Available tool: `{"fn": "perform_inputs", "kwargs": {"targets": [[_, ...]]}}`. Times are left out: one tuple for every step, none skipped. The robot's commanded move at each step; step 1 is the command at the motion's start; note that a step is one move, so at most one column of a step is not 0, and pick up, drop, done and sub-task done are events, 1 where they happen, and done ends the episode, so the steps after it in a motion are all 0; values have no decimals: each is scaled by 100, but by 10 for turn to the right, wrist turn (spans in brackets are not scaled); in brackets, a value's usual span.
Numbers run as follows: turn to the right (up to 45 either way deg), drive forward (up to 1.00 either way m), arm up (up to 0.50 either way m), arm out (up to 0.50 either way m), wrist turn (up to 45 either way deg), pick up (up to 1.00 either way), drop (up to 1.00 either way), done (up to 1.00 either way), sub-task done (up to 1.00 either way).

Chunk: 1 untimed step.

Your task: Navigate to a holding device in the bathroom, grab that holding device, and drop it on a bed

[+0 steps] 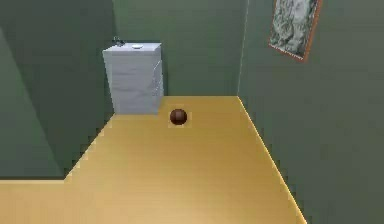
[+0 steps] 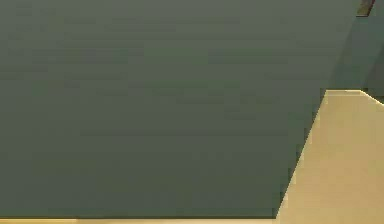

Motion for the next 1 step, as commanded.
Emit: {"fn": "perform_inputs", "kwargs": {"targets": [[-450,0,0,0,0,0,0,0,0]]}}
